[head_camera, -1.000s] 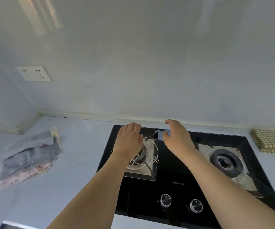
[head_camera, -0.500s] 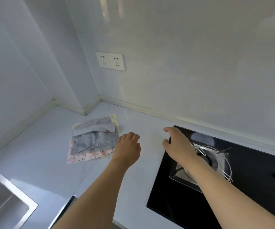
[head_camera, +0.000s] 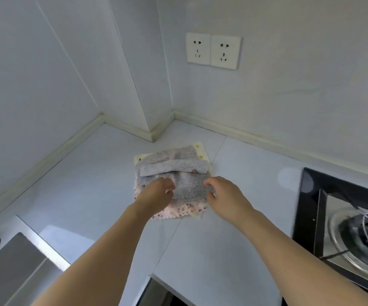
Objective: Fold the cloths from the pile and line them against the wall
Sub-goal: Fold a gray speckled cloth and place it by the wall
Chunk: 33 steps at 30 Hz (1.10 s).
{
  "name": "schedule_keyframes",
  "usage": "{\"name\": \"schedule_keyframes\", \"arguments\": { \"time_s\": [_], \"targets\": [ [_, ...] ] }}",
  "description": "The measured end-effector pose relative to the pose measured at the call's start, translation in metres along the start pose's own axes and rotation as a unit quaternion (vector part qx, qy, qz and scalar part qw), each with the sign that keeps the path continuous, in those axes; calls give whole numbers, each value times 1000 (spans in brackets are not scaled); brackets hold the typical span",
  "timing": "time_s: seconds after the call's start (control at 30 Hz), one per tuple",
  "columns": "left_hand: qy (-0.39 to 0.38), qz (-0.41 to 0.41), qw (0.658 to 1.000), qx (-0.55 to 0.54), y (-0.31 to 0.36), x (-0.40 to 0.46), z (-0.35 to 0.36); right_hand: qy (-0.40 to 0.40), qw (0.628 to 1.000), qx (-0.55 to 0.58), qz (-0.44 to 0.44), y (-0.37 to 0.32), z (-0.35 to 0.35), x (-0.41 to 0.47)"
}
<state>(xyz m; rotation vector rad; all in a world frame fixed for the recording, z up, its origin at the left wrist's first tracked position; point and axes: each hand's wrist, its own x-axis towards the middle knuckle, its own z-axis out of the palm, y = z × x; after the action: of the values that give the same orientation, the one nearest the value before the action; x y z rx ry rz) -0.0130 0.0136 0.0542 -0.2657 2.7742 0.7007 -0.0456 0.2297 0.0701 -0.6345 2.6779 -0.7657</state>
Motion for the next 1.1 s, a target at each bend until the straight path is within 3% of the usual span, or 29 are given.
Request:
{"name": "schedule_keyframes", "arguments": {
  "time_s": [0.1, 0.3, 0.4, 0.57, 0.67, 0.77, 0.97, 1.1],
  "targets": [
    [2, 20, 1000, -2, -30, 22, 15, -3, 1000, -18, -15, 4, 36, 27],
    [4, 145, 989, 38, -65, 48, 41, 14, 996, -46, -73, 40, 88, 57],
    [31, 182, 981, 57, -70, 50, 47, 69, 992, -36, -99, 56, 105, 55],
    [98, 213, 964, 126, -67, 46, 58, 112, 988, -21, -100, 58, 113, 59],
    [130, 208, 964, 101, -63, 47, 59, 91, 992, 17, -87, 59, 109, 63],
    [176, 195, 963, 62, -51, 42, 51, 131, 984, -42, -109, 57, 108, 71],
    [360, 222, 894, 149, -15, -6, 29, 317, 936, -6, -155, 24, 75, 41],
    [400, 230, 866, 193, -7, -58, 10, 341, 925, 54, -159, -4, 38, -42]
  ]
}}
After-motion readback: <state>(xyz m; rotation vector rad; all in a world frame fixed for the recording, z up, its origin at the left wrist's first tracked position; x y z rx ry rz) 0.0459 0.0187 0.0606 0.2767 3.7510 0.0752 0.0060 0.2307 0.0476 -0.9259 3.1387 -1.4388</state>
